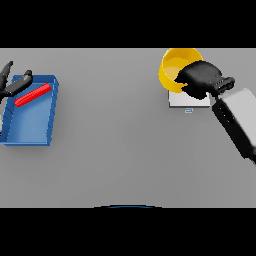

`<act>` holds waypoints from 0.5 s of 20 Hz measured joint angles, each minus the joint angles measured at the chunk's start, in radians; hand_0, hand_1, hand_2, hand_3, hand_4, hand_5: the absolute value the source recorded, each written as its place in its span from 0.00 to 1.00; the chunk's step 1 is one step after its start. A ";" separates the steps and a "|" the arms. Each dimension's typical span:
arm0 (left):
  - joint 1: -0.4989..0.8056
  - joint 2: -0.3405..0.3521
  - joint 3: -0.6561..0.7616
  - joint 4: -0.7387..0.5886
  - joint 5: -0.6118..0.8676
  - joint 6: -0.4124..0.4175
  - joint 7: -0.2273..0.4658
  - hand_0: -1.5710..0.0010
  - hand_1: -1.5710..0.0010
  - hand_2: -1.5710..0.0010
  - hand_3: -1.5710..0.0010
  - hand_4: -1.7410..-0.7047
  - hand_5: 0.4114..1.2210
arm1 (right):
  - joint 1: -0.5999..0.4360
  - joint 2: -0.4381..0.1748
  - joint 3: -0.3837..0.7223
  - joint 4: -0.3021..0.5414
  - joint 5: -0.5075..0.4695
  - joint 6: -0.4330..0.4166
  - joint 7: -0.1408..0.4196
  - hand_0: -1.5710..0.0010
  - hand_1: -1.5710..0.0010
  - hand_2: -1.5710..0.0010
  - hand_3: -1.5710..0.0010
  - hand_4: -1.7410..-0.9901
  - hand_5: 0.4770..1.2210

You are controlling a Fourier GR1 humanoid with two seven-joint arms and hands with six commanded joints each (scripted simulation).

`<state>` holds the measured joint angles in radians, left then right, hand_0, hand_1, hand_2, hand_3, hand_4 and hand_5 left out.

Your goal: Pick up the red beaker and tilt it to pour out 1 green nut into yellow bowl. Pick up the yellow bowl and place it on the metallic measuring scale.

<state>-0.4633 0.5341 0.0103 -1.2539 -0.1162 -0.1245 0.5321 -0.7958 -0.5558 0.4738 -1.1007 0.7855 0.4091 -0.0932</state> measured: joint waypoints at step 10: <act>-0.015 -0.006 -0.013 0.012 -0.021 0.010 0.034 1.00 1.00 1.00 1.00 0.85 0.49 | -0.033 0.051 -0.027 0.282 0.010 -0.113 -0.032 0.00 0.00 0.12 0.13 0.00 1.00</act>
<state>-0.4779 0.5283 -0.0024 -1.2421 -0.1373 -0.1147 0.5656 -0.8290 -0.5051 0.4469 -0.8183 0.7952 0.2958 -0.1250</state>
